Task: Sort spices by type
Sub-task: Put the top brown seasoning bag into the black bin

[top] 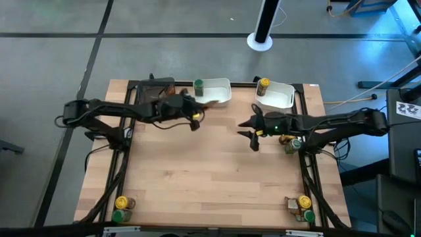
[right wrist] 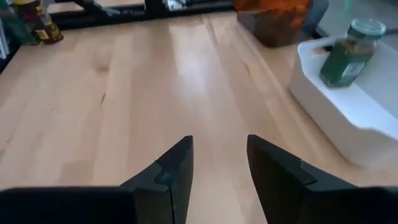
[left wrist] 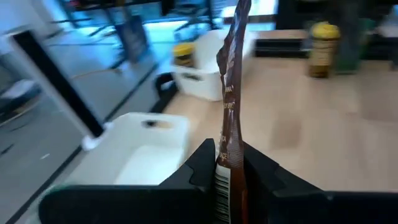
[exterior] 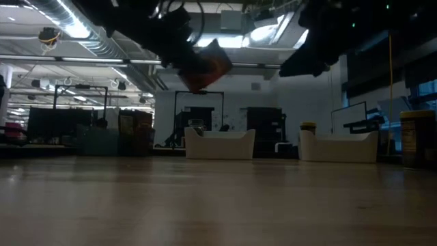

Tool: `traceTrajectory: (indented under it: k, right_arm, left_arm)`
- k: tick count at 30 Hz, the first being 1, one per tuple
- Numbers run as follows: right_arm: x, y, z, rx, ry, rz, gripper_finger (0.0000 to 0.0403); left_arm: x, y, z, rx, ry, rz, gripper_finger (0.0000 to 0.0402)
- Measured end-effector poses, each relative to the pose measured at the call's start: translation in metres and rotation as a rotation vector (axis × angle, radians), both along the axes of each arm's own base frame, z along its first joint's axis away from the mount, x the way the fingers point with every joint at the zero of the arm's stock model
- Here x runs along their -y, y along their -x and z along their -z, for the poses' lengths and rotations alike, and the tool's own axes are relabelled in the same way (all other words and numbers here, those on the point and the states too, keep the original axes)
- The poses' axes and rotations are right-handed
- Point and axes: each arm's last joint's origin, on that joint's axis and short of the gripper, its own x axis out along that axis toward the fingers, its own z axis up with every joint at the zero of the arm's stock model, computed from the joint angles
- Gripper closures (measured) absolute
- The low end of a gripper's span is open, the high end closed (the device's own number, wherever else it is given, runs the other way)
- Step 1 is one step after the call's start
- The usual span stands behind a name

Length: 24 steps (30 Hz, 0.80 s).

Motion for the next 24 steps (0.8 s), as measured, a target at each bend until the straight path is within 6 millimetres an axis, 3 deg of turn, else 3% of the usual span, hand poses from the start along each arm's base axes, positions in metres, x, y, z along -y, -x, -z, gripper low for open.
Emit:
traceTrajectory:
  k: [6, 16, 24]
  right_arm:
    - [0.0, -0.005, 0.025, 0.061, 0.06, -0.027, 0.0253]
    - [0.0, -0.025, 0.06, -0.009, 0.044, -0.048, 0.0253]
    - [0.0, -0.038, 0.089, -0.073, 0.014, -0.054, 0.0253]
  left_arm:
    - [-0.006, 0.023, -0.004, 0.049, -0.009, -0.187, 0.0361]
    - [-0.014, 0.066, 0.02, 0.088, 0.016, -0.499, 0.0361]
    - [-0.025, 0.087, 0.033, 0.116, -0.035, -0.678, 0.0361]
